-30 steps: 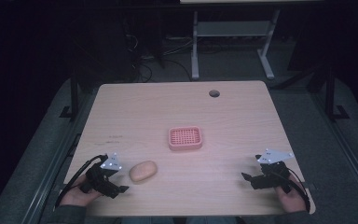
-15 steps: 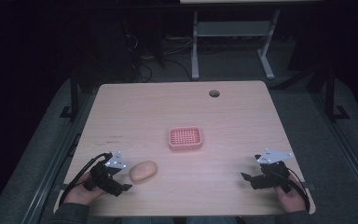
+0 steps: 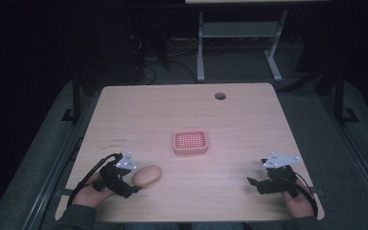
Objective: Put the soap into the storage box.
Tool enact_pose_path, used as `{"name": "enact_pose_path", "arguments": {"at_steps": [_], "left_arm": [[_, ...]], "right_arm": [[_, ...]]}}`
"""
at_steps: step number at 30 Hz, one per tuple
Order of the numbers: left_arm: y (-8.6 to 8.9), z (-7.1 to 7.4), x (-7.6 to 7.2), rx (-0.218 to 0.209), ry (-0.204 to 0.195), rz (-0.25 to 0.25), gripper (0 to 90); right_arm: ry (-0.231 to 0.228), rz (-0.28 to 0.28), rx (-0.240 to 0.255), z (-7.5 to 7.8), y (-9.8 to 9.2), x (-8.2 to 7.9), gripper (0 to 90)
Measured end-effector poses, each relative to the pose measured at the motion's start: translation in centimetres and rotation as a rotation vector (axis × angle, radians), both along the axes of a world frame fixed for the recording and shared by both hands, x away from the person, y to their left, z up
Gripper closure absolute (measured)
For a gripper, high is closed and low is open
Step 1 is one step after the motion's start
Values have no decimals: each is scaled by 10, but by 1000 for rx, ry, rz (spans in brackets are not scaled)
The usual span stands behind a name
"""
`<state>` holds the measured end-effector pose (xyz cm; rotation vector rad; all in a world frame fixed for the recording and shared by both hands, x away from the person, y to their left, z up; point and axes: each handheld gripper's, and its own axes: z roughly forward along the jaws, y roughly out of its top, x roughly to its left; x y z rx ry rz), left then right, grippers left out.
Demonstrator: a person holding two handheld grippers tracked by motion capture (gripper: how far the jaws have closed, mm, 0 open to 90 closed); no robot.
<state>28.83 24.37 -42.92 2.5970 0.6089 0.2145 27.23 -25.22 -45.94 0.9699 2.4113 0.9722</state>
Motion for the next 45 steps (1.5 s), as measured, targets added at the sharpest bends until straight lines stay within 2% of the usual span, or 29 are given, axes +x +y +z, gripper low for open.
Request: {"name": "enact_pose_path", "arguments": {"at_steps": [15, 25, 45], "left_arm": [[-7, -1, 8, 6, 7, -6, 217], [-18, -4, 15, 19, 16, -25, 223], [-34, -10, 27, 39, 48, -35, 244]], "right_arm": [[4, 1, -1, 0, 2, 1, 141], [3, 1, 0, 0, 2, 1, 141], [0, 6, 0, 0, 2, 1, 142]]}}
